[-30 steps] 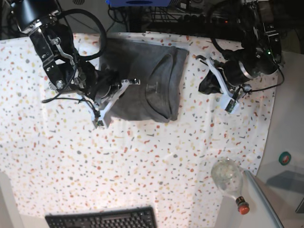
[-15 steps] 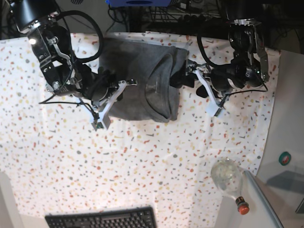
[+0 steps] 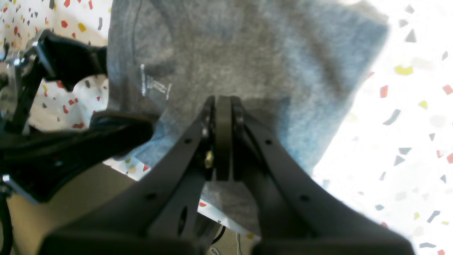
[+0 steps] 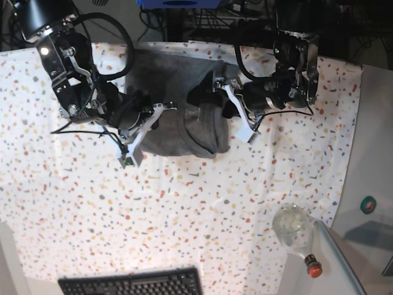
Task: Layout the t-shirt on the table in an organized manner, then fold the t-shirt properly
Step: 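Grasp the bundle edges with both grippers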
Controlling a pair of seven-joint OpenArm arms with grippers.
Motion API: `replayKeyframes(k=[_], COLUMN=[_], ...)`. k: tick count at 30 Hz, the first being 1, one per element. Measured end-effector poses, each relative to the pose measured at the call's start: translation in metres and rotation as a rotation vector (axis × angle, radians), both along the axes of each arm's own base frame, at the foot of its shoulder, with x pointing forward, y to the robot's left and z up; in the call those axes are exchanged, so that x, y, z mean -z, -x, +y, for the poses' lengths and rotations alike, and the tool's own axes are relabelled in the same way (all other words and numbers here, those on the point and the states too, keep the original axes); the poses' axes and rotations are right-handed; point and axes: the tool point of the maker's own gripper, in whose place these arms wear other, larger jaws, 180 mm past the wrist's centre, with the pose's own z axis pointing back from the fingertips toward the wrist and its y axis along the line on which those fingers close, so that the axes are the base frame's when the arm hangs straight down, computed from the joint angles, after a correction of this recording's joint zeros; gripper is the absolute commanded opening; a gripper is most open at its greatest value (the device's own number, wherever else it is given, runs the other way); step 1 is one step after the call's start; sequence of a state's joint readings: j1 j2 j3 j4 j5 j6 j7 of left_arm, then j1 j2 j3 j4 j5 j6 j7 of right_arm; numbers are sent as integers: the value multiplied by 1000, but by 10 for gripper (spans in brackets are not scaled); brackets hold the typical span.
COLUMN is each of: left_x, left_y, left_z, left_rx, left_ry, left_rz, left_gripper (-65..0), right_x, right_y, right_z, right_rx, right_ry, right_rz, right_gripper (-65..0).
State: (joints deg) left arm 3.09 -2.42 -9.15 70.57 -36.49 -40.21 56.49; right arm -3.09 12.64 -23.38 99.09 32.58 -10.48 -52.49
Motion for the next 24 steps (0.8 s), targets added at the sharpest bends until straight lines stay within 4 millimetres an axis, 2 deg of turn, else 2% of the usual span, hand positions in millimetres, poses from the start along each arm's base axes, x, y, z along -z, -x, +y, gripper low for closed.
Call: replayKeyframes(k=[5, 14, 15, 17, 20, 22, 23, 24], left_x=[1, 3, 3, 7, 13, 16, 18, 19], left_y=[-5, -15, -17, -25, -28, -29, -29, -29], left_z=[-5, -3, -3, 2, 11, 14, 16, 15], left_rx=[-16, -133, -142, -186, -209, -223, -240, -235], left_ry=[28, 37, 36, -1, -52, -63, -63, -69], left_rz=[4, 64, 69, 94, 129, 151, 166, 174], left_gripper=[0, 0, -25, -229, -492, -624, -650, -650], right_x=[0, 5, 5, 5, 5, 5, 5, 6], right_y=[0, 8, 7, 7, 7, 6, 7, 7], right_z=[0, -3, -3, -3, -4, -4, -5, -7], right_rx=[0, 7, 7, 8, 8, 9, 9, 8], right_ry=[1, 5, 5, 5, 8, 7, 8, 7], right_rz=[0, 17, 16, 14, 13, 12, 13, 16], right_gripper=[-650, -650, -650, -650, -650, -650, -650, -650])
